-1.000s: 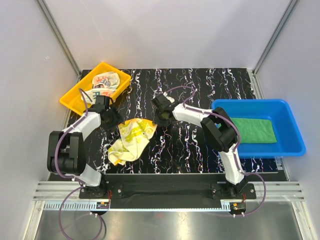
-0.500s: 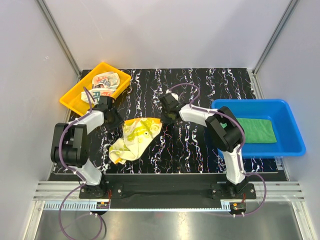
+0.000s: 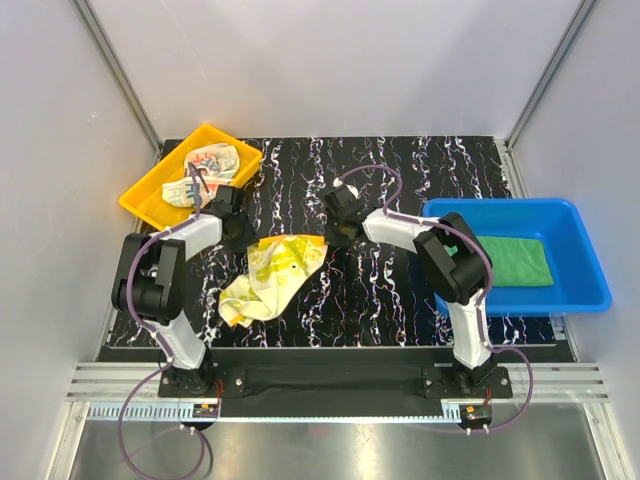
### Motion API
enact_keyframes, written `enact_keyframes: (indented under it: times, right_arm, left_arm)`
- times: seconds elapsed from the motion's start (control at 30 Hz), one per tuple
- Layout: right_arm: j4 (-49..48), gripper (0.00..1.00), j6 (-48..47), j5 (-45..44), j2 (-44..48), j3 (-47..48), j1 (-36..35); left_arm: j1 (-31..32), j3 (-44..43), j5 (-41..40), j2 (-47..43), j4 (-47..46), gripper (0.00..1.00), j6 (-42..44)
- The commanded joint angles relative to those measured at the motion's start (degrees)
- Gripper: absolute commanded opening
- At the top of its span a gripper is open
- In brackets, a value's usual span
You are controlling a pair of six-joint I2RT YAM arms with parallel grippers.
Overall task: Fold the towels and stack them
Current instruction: Flatten out the crumpled towel
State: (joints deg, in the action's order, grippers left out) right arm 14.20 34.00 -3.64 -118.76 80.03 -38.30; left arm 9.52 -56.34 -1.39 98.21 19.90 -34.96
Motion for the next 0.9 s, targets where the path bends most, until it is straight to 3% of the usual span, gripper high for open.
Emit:
enact_keyframes:
  times: [0.0,0.13,0.27,0.33,0.5,0.87]
  right_arm:
    - [0.2,0.0,-2.1,0.2,2.5,-1.1,0.5]
    - [0.4,0.0,-3.3,0.0,3.9,-1.5,0.8]
    - [0.3,0.0,-4.3,0.2,4.2,-1.7,0.9]
    - [0.4,0.0,-5.1,0.4,4.2,-1.8,1.0]
    - [0.3,0.0,-8.1,-1.5,8.0,-1.7,2.8]
    - [-0.4,0.0,-22.9,-2.0,33.1,5.3,8.1]
  left_arm:
    - [1.4,-2.2,-2.9,3.3,2.8,0.41,0.4]
    - [1.7,-5.8,-4.1,5.4,6.4,0.33,-0.2]
    - [2.6,-8.0,-5.3,7.2,8.7,0.07,0.5]
    - [2.8,-8.7,-4.8,7.2,9.1,0.0,0.8]
    - [4.0,-12.6,-2.0,1.1,10.2,0.0,5.4]
    - [6.5,-42.6,7.9,-12.8,19.6,0.0,15.8]
